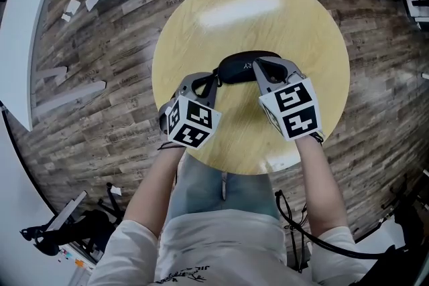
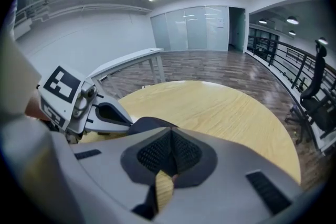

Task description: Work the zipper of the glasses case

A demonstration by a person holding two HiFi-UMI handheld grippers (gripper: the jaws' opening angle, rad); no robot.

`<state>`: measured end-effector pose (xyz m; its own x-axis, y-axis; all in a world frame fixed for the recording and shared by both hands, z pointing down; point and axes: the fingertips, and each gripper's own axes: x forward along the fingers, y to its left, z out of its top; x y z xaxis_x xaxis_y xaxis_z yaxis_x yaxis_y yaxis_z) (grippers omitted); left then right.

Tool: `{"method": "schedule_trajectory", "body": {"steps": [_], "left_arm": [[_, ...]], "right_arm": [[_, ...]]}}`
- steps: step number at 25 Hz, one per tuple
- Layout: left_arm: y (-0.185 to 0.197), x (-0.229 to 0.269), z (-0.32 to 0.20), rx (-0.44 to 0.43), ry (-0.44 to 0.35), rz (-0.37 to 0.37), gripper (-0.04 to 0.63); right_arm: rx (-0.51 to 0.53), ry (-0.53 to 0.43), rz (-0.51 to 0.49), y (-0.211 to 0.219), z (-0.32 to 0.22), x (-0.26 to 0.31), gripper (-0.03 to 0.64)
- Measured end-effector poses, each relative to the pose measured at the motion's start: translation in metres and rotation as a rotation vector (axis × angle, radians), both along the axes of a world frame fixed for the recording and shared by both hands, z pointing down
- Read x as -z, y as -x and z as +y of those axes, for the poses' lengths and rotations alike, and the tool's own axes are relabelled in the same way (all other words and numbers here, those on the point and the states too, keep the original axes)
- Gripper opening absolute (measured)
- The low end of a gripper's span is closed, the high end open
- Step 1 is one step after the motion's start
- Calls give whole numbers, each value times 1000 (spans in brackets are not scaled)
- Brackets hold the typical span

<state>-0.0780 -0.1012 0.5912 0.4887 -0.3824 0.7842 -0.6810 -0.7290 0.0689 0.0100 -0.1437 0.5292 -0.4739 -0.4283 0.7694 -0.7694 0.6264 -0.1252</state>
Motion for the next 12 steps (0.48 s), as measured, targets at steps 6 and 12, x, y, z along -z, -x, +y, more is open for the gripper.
{"method": "schedule_trajectory", "body": {"steps": [6, 12], "left_arm": [[1, 3, -7, -167, -102, -141, 3], [2, 7, -3, -238, -128, -151, 3]], "right_arm": [[22, 1, 2, -1, -3, -1, 2], [-3, 3, -28, -1, -3, -1, 2]]}}
